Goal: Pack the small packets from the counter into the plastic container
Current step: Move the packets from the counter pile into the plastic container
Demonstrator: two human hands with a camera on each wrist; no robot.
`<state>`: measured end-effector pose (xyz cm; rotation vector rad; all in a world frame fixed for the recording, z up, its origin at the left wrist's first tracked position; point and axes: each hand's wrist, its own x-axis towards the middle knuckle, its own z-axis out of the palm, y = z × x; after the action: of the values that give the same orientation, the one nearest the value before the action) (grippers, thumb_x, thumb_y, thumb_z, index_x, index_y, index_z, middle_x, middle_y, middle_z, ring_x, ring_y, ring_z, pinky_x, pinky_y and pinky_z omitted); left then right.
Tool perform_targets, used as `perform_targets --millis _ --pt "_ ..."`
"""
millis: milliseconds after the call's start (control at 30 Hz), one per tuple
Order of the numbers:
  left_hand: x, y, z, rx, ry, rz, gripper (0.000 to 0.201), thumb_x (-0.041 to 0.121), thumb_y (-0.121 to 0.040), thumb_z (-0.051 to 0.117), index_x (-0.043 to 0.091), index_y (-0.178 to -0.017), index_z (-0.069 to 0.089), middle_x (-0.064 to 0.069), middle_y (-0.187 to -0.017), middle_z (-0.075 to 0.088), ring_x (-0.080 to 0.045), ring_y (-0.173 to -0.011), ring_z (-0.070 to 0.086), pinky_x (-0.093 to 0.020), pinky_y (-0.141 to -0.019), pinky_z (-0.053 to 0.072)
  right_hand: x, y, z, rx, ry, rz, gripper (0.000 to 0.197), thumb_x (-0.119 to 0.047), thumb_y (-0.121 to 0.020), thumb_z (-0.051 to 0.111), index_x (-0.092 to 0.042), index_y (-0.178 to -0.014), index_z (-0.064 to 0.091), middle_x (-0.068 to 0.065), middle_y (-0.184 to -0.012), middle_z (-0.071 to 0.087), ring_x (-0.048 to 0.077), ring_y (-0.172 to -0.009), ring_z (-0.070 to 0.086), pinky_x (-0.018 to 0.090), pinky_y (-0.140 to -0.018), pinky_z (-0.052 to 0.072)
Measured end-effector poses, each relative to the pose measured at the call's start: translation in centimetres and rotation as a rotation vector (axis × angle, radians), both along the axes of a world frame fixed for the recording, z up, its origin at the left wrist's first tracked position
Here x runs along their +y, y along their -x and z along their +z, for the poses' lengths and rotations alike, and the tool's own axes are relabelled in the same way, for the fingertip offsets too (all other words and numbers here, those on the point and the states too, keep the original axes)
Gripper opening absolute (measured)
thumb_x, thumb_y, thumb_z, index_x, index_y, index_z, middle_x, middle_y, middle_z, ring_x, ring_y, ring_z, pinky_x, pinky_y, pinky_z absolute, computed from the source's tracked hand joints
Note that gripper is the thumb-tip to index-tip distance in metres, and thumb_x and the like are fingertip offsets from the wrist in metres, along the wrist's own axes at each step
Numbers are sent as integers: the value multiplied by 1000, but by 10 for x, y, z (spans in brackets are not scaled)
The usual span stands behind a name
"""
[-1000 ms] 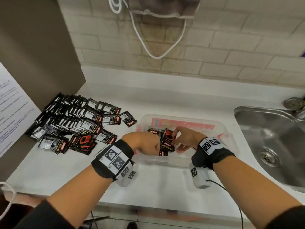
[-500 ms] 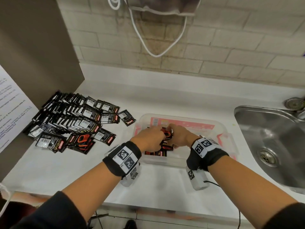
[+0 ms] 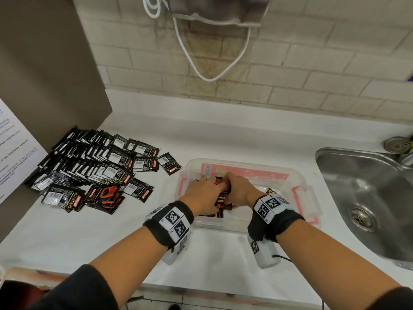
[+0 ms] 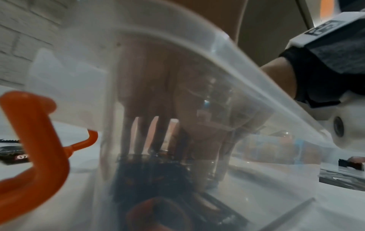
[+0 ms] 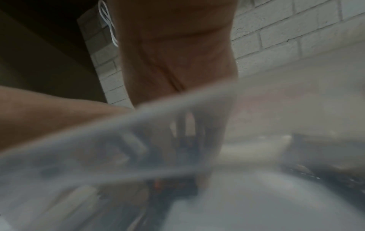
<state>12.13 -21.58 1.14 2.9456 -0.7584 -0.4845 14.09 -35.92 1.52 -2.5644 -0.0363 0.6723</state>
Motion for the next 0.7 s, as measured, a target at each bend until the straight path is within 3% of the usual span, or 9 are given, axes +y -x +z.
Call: perform_targets --millis 200,333,467,600,700 --pt "3 -2 -3 40 50 1 68 21 -86 73 24 -145 38 -12 -147 32 -34 -131 37 -46 -101 47 -1 4 -3 -14 -7 22 75 -13 -73 83 -14 -135 40 13 -126 43 30 -111 52 42 -86 58" --pt "5 -10 4 158 31 1 81 19 -78 79 19 -144 32 -10 -143 34 -31 -127 40 -43 -101 46 1 6 -2 -21 61 74 88 -24 -67 88 -15 -137 35 10 -129 39 27 -112 48 37 -93 51" --pt "6 -16 9 10 -121 -68 99 19 -71 85 15 -150 24 -9 -147 39 -30 -129 43 -45 -106 42 6 8 -2 -57 162 143 100 -25 -65 90 -9 -142 29 12 -140 30 30 -123 46 37 -103 44" --pt "10 -16 6 -114 -233 -80 78 33 -78 81 12 -141 40 -6 -138 51 -27 -127 47 -45 -112 32 10 9 -2 -143 258 207 96 -27 -67 89 -8 -142 31 15 -145 28 35 -123 48 42 -102 46" --pt "11 -14 3 -163 -255 -72 59 35 -83 74 14 -132 49 -3 -129 57 -24 -123 51 -44 -116 24 9 9 -2 -213 278 255 96 -29 -69 88 -9 -143 31 14 -143 34 34 -126 42 42 -104 41"
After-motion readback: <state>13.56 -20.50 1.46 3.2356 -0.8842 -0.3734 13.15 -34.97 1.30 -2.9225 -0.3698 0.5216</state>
